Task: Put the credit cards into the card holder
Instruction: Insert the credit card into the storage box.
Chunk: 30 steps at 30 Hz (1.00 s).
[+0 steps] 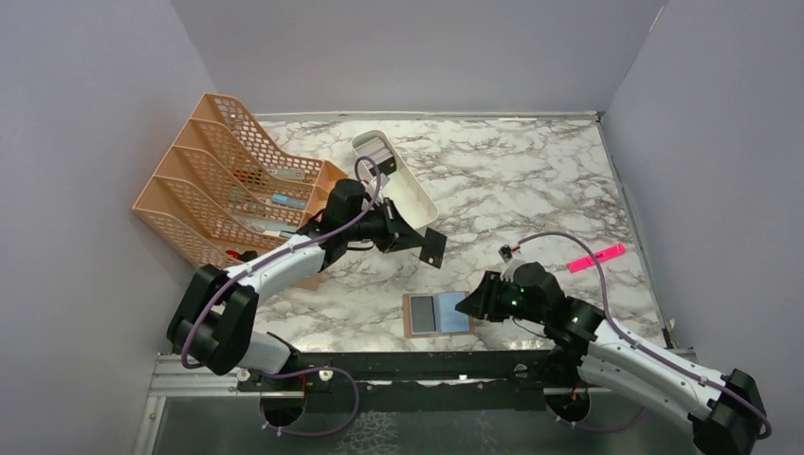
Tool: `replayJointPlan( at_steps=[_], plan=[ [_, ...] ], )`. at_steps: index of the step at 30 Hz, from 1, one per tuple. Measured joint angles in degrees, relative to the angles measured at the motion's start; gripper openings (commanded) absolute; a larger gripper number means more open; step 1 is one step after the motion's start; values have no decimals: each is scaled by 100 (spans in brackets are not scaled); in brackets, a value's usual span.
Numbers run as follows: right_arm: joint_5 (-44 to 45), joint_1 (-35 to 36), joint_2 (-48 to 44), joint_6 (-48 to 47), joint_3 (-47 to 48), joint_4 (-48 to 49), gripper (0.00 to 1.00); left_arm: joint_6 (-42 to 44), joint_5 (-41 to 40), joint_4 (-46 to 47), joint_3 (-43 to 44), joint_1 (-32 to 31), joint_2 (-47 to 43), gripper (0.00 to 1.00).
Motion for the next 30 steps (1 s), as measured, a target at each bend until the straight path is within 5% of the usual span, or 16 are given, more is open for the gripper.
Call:
replayJointPlan(
  at_steps=[15, 30],
  plan=[
    [-17, 0, -37, 358, -216, 223, 38, -1539, -24, 1082, -2365, -201, -1867, 0],
    [442, 0, 1016, -26, 52, -101, 34, -1768, -1703, 1733, -3195, -1331, -1626, 0]
  ],
)
